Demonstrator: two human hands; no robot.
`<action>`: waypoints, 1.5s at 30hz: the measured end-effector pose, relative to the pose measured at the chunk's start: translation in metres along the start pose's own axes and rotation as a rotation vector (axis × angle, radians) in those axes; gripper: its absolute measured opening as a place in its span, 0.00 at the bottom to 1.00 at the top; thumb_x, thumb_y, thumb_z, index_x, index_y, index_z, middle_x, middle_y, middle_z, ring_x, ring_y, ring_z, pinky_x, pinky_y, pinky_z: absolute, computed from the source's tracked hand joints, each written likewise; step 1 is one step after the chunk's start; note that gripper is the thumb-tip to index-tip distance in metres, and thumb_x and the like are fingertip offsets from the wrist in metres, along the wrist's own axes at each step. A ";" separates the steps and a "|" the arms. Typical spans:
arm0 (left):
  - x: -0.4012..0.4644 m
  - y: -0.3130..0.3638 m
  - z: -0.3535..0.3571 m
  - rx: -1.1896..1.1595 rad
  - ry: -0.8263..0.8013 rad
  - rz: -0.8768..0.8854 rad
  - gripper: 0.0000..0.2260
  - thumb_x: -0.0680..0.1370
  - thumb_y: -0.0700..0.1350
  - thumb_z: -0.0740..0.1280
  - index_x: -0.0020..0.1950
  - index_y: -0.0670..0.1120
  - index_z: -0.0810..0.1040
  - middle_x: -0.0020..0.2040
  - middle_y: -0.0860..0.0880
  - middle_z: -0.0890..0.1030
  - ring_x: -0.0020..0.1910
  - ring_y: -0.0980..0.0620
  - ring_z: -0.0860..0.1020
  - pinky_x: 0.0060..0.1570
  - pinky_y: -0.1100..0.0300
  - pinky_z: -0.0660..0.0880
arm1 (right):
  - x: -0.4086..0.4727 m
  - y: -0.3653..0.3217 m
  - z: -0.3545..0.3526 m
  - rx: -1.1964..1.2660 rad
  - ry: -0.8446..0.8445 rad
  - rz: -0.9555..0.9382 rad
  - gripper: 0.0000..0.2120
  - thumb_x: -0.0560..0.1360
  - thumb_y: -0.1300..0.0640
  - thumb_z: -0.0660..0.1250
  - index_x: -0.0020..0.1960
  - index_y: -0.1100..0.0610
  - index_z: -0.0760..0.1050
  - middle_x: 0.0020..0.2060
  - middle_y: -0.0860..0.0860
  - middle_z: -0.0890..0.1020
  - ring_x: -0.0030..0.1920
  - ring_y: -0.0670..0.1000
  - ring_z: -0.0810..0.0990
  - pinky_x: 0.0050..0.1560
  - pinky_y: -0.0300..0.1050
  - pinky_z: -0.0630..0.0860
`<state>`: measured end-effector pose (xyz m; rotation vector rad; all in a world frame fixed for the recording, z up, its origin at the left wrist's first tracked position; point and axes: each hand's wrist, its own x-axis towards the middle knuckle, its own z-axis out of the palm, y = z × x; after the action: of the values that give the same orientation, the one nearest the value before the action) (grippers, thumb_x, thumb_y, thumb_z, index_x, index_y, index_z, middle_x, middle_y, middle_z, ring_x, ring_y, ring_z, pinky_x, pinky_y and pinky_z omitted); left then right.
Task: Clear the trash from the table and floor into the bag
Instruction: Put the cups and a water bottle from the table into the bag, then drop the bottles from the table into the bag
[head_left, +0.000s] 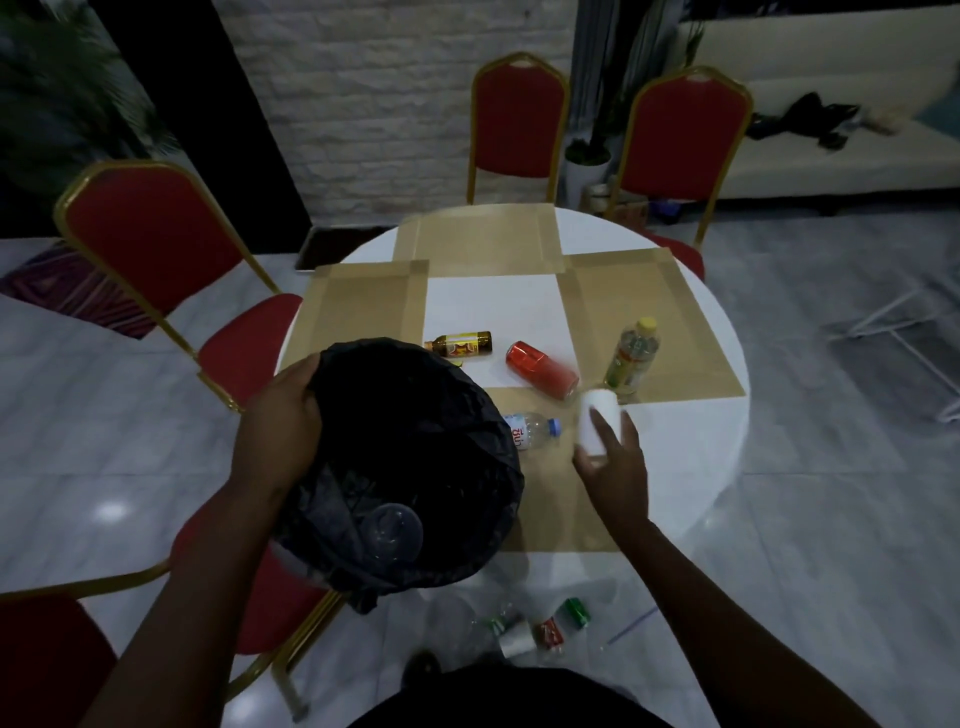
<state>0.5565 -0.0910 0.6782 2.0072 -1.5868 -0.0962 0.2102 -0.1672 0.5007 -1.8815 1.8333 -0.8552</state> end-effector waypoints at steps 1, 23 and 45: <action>0.000 -0.001 0.000 -0.005 0.000 0.001 0.24 0.76 0.30 0.56 0.68 0.47 0.73 0.61 0.44 0.79 0.55 0.47 0.77 0.50 0.64 0.68 | 0.001 -0.023 -0.004 0.070 0.045 -0.057 0.29 0.71 0.55 0.72 0.69 0.49 0.68 0.69 0.61 0.67 0.63 0.62 0.72 0.58 0.53 0.76; 0.007 0.011 0.004 -0.071 -0.007 0.025 0.19 0.76 0.33 0.56 0.65 0.44 0.76 0.60 0.45 0.79 0.56 0.47 0.78 0.58 0.55 0.74 | 0.002 -0.137 0.052 0.013 -0.392 -0.603 0.24 0.74 0.42 0.64 0.68 0.44 0.69 0.73 0.51 0.65 0.73 0.56 0.62 0.69 0.57 0.64; 0.036 0.018 0.020 -0.068 -0.008 -0.042 0.23 0.73 0.29 0.57 0.63 0.44 0.77 0.57 0.44 0.81 0.52 0.47 0.79 0.53 0.60 0.73 | 0.173 0.002 -0.020 -0.297 0.015 0.025 0.25 0.74 0.62 0.66 0.69 0.63 0.63 0.65 0.64 0.68 0.61 0.65 0.73 0.58 0.59 0.74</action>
<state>0.5433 -0.1339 0.6806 1.9905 -1.5260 -0.1715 0.1894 -0.3348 0.5420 -2.0231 2.0838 -0.6159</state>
